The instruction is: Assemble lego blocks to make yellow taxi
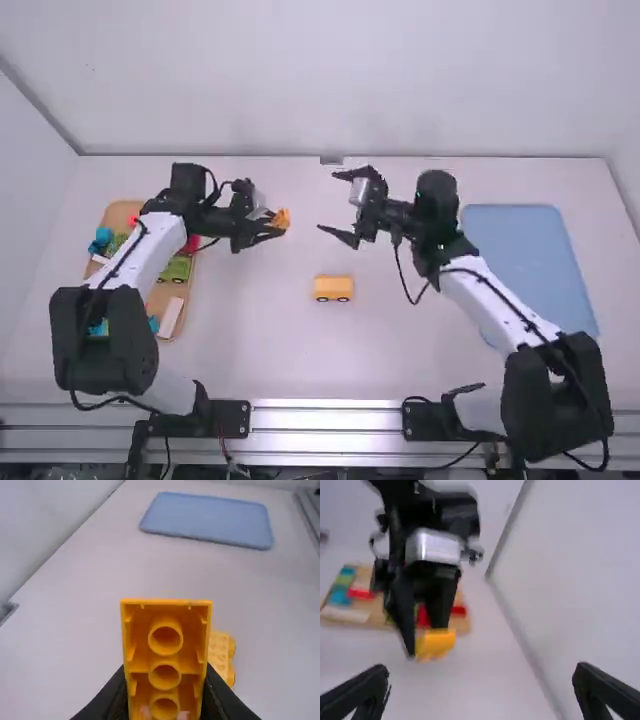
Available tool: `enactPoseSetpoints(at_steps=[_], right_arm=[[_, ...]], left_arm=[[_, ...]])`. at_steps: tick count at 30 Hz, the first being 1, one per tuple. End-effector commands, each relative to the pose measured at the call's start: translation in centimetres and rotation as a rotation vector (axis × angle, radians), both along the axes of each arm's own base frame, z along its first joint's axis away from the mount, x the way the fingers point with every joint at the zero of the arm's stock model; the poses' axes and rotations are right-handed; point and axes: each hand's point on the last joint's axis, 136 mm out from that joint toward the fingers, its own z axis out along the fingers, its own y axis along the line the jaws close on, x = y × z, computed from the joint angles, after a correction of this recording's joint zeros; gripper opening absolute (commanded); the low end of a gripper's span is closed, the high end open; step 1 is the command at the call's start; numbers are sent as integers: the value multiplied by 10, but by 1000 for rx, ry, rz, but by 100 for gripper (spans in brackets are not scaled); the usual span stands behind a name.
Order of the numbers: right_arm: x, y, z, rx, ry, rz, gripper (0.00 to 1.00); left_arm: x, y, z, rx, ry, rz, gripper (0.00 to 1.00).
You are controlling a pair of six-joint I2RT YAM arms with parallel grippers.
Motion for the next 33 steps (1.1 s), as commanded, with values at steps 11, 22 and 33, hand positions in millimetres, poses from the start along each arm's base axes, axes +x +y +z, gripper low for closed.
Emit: enactPoseSetpoints(at_steps=[11, 22, 33], right_arm=[[-37, -23, -25, 77, 373, 289, 95], [-19, -17, -26, 69, 404, 357, 80], [-16, -4, -26, 53, 399, 450, 63]], left_arm=[[-17, -75, 10, -144, 15, -100, 2], [-24, -91, 30, -296, -29, -114, 2], [-30, -89, 28, -338, -47, -84, 4]])
